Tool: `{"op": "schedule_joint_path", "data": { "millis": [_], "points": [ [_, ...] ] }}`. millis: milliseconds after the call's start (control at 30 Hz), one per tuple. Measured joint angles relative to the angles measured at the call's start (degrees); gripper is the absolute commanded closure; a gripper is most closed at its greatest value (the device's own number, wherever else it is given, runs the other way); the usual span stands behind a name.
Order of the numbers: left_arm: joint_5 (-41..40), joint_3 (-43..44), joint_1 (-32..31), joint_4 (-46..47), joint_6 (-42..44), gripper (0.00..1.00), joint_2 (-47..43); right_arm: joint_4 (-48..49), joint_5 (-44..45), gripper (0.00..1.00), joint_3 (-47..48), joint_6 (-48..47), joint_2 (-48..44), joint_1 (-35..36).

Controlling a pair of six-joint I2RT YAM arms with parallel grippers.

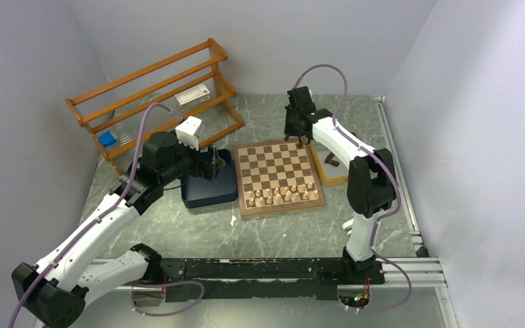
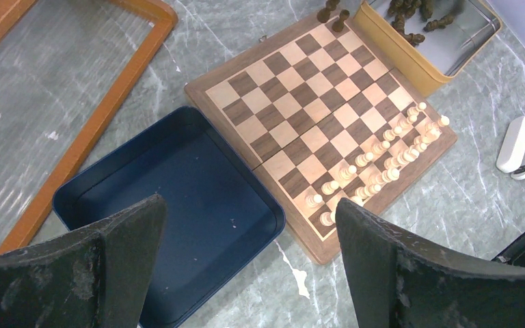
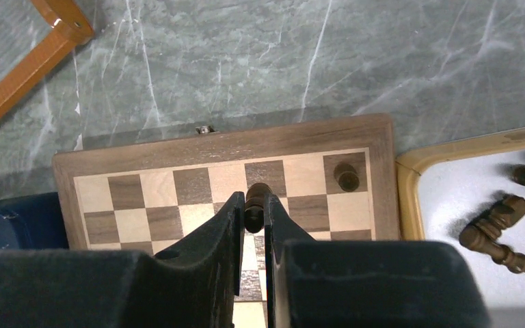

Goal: Set up the chess pieces on the board
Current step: Place the chess piece on the chessboard.

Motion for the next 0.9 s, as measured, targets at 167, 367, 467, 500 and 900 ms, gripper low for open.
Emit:
{"op": "schedule_joint_path", "data": {
  "millis": [167, 367, 467, 500, 900],
  "points": [
    [0.0, 0.0, 0.0, 0.0, 0.0, 0.02, 0.0, -0.9, 0.2, 0.86, 2.1, 0.3, 3.2, 1.0],
    [0.0, 0.0, 0.0, 0.0, 0.0, 0.02, 0.0, -1.3, 0.8, 0.86, 3.1, 0.4, 5.3, 1.6],
    [0.0, 0.0, 0.0, 0.0, 0.0, 0.02, 0.0, -1.7, 1.3, 0.86, 3.1, 0.4, 5.9, 1.7],
    [0.0, 0.0, 0.0, 0.0, 0.0, 0.02, 0.0, -1.9, 1.4, 0.86, 3.1, 0.4, 6.0, 1.8],
    [0.0, 0.0, 0.0, 0.0, 0.0, 0.02, 0.0, -3.0, 2.4, 0.85, 4.5, 0.4, 8.8, 1.8]
  ]
}}
